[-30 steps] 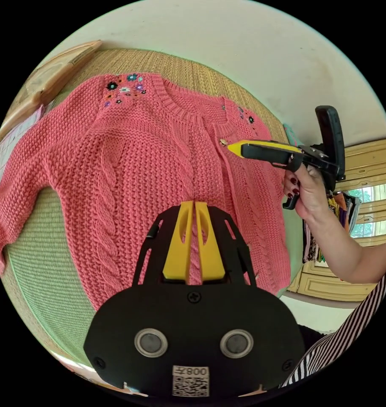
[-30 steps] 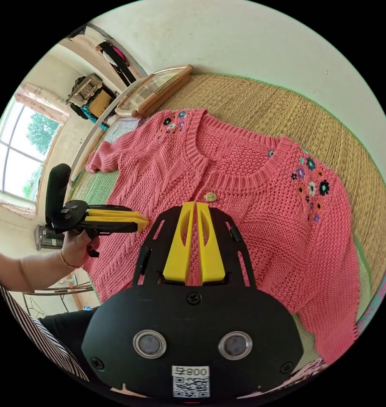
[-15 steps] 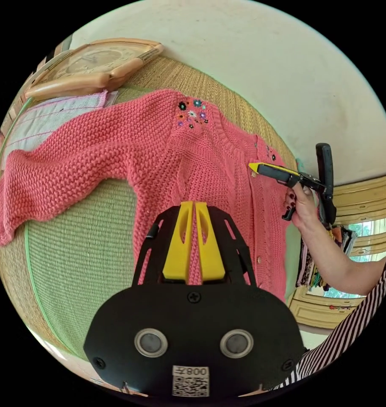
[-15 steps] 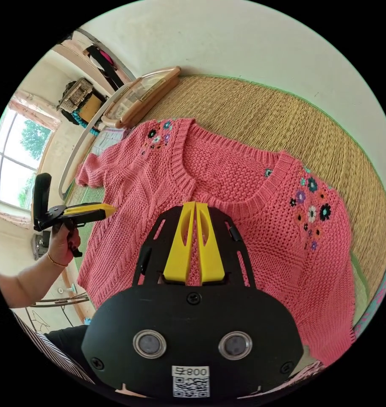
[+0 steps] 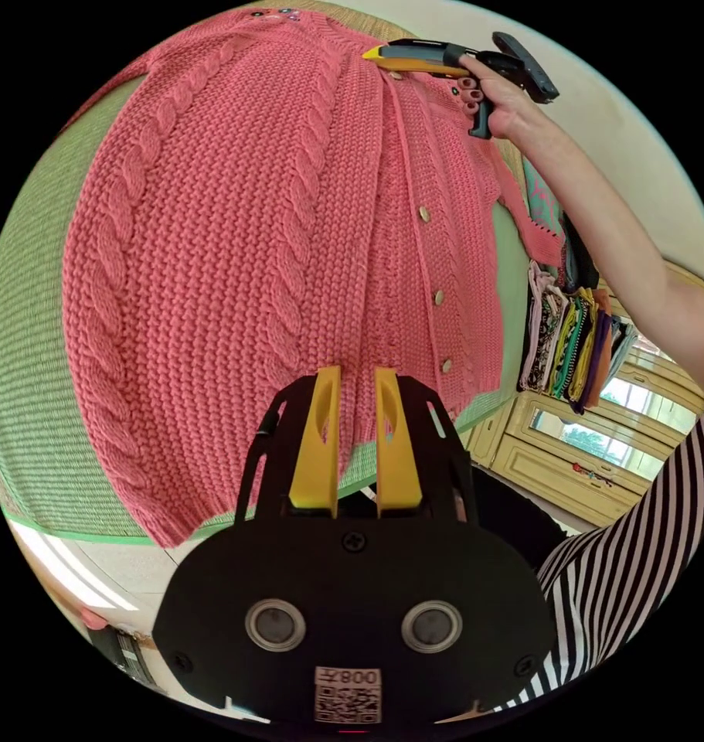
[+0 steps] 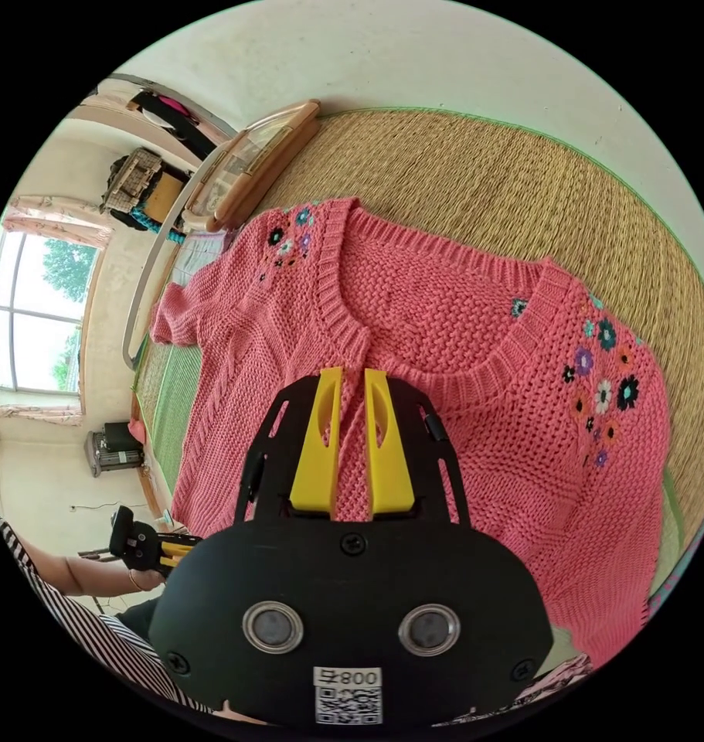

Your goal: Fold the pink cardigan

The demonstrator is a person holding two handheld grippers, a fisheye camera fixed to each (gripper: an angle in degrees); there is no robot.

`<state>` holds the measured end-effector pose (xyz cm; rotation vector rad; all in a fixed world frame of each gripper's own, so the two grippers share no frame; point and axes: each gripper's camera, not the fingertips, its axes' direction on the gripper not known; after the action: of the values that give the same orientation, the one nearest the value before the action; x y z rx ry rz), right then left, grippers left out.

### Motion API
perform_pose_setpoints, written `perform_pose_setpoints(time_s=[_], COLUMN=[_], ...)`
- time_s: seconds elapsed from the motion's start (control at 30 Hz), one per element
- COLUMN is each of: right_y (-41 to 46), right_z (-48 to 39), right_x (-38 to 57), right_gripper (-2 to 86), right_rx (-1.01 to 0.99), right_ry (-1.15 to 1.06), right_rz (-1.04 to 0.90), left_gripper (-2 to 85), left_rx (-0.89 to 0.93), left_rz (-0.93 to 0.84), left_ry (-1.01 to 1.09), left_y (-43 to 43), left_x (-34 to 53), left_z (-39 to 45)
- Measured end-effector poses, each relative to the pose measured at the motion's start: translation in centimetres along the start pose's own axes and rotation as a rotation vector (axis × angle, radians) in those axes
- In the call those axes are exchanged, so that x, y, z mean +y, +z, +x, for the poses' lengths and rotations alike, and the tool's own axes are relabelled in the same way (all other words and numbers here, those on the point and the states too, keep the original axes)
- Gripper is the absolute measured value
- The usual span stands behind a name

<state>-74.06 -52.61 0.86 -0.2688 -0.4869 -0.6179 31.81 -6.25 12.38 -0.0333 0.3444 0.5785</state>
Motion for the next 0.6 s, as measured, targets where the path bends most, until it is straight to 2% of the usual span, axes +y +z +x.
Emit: perform_pose_setpoints(time_s=[0.23, 0.6], right_y=[0.1, -1.6], right_z=[-0.6, -1.1], right_x=[-0.9, -1.7], right_gripper=[2.1, 1.0], right_rx=[0.017, -0.071], right_ry=[-0.017, -0.018], right_rz=[-0.019, 0.025], left_gripper=[3.9, 1.7], left_rx=[-0.080, 0.060], left_rz=[-0.020, 0.038], left_ry=[0.005, -0.054], left_y=[1.7, 1.8], left_x=[-0.3, 1.2], left_z=[0.7, -0.6])
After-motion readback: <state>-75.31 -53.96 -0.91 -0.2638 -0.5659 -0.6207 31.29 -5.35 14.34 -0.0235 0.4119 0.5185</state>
